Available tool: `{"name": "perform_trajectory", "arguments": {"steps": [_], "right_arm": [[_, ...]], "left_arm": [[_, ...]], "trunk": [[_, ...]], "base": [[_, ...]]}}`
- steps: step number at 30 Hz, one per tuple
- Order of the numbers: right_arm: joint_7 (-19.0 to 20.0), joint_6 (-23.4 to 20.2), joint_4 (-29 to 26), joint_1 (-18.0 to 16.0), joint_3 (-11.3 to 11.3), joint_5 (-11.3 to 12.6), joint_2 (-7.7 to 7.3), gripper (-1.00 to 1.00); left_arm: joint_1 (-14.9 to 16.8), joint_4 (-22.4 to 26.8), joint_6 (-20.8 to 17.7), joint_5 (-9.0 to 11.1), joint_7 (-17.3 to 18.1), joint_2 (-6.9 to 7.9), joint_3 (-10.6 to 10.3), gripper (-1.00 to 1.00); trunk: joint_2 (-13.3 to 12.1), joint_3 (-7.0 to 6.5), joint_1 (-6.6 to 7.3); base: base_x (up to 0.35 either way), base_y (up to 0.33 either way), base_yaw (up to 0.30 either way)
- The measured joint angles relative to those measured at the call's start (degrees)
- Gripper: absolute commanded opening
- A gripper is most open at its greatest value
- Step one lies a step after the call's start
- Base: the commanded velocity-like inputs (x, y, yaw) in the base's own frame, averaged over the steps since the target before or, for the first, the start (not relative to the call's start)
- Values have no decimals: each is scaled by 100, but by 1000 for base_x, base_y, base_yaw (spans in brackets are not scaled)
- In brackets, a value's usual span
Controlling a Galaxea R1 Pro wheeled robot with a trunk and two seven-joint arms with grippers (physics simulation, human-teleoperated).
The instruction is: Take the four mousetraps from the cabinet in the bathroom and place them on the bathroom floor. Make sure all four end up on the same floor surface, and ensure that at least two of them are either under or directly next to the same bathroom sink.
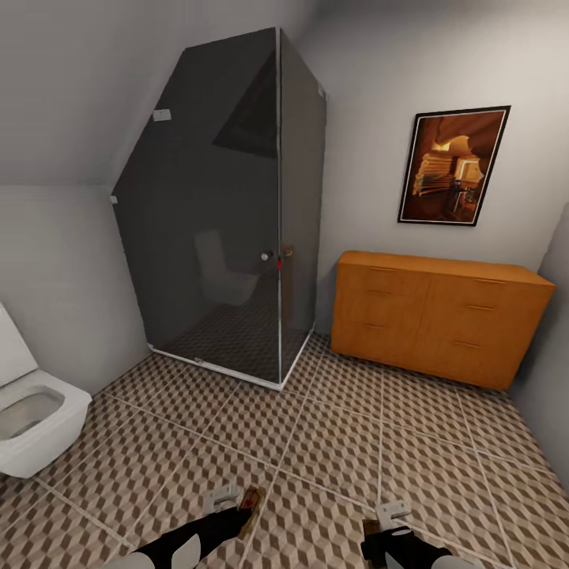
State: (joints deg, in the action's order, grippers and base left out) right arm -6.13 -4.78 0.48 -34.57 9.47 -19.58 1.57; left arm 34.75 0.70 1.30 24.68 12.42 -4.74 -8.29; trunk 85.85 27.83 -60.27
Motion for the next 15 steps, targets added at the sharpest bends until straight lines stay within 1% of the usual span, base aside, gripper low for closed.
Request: {"name": "perform_trajectory", "arguments": {"steps": [3, 6, 9, 15], "right_arm": [[0, 1, 0, 0, 0, 0, 0, -100], [0, -2, 0, 0, 6, 6, 0, -100], [0, -6, 0, 0, 8, 19, -4, -100], [0, -8, 0, 0, 9, 16, -4, -100]], "left_arm": [[0, 2, -2, 12, -1, 0, -1, -100], [0, 0, 4, 17, -1, 7, -2, -100], [-1, 2, 5, 17, -1, 9, -2, -100], [-1, 3, 5, 10, -1, 9, -2, -100]], "trunk": [[0, 0, 0], [0, 0, 0], [0, 0, 0], [0, 0, 0]], "base": [[-2, 0, 5], [0, 0, 92], [0, 0, 213], [0, 0, 266]]}}
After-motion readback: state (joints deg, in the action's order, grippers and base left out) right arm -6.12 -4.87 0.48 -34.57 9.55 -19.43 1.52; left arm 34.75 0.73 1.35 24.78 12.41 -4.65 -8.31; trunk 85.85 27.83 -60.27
